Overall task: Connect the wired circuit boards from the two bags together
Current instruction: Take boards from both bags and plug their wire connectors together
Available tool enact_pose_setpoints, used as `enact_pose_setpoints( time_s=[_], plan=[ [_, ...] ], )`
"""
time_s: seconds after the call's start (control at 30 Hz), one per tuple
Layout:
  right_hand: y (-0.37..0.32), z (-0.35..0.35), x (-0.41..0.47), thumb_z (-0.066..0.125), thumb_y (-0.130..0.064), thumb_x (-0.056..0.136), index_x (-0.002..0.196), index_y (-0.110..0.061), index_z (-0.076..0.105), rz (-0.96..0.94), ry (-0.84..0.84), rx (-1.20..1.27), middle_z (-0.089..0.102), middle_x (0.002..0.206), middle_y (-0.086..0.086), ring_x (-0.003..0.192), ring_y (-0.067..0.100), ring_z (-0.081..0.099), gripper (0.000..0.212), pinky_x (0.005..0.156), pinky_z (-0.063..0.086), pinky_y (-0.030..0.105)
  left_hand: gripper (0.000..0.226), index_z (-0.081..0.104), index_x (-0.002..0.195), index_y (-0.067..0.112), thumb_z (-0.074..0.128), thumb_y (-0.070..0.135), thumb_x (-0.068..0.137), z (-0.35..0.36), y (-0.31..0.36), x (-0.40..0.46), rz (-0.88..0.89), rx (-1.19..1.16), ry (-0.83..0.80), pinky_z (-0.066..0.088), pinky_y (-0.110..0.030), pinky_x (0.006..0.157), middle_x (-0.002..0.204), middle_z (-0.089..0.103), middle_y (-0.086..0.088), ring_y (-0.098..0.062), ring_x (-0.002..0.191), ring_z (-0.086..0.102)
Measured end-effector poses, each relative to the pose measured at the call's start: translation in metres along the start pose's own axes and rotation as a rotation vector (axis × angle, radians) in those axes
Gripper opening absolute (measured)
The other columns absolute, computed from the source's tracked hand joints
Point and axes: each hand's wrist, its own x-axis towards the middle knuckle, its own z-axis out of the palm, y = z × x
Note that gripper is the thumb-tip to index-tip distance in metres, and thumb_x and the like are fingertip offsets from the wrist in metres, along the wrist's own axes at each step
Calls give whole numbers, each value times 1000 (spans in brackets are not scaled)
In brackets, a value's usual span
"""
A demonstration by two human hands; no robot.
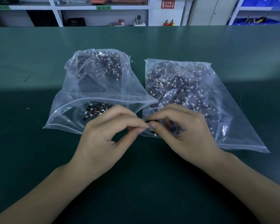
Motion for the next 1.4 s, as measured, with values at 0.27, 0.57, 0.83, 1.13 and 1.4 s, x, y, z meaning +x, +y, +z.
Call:
enact_pose_setpoints(
  time_s=[0.27,0.57,0.83,1.13,1.4],
  plan=[
    [-6,-1,1,74,-21,97,107,-19,80,146,10,356,77,96,-4,83,21,71,12,73,53,29,14,76,115,17,66,21,105,-4,-4,-3,-128,52,44,51,-28,70,102,69,6,-19,90,68],
    [-9,2,0,77,-21,95,101,-18,81,214,-6,409,77,90,-2,78,24,68,7,69,50,28,17,78,88,15,71,23,101,-4,-3,-2,-114,129,-9,42,-27,71,85,64,10,-19,80,61],
    [-10,1,1,76,-23,96,96,-17,81,197,-65,349,73,88,-4,73,21,63,7,66,45,23,16,75,81,15,72,20,96,-4,0,-2,-111,155,-31,45,-33,69,81,61,12,-18,78,59],
    [-9,0,2,76,-23,97,96,-18,81,188,-69,321,73,87,-9,73,19,62,7,67,44,21,16,75,81,14,73,17,96,-4,1,0,-88,168,-42,46,-32,70,81,60,13,-15,77,58],
    [-9,-1,1,74,-22,98,98,-16,80,184,-72,313,74,88,-8,73,18,62,8,67,43,18,17,74,83,16,71,22,98,-5,1,-1,-105,167,-62,44,-31,70,82,59,15,-14,79,58]
  ],
)
